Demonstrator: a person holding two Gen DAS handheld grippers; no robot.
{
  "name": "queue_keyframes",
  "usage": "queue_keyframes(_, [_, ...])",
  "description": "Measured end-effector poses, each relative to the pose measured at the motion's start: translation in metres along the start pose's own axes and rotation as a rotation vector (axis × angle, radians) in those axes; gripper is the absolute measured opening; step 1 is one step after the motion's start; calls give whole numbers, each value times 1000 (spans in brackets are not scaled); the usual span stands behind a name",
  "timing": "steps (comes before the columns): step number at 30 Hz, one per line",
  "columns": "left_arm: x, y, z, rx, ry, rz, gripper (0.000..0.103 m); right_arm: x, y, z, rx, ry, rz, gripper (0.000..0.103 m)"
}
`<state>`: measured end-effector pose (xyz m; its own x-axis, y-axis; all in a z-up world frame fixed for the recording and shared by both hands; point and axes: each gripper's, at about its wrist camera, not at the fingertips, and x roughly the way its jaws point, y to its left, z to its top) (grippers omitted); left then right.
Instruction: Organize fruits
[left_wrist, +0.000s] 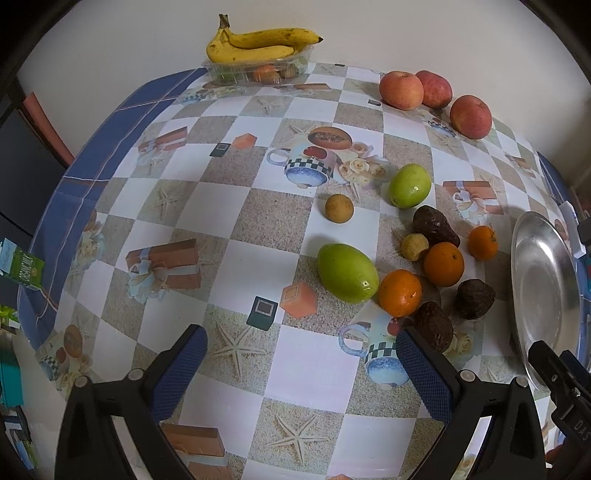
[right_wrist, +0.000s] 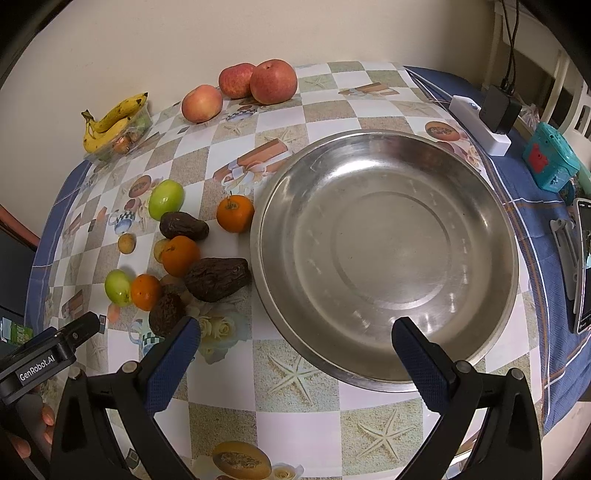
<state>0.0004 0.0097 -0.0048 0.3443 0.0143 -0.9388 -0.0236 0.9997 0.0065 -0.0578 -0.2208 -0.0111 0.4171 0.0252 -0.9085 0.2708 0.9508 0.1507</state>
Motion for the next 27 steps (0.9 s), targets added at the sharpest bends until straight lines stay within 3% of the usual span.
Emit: queue_keyframes(27, [0,-1,1,-2,3,-1,103,1,1,0,-1,4,0,103])
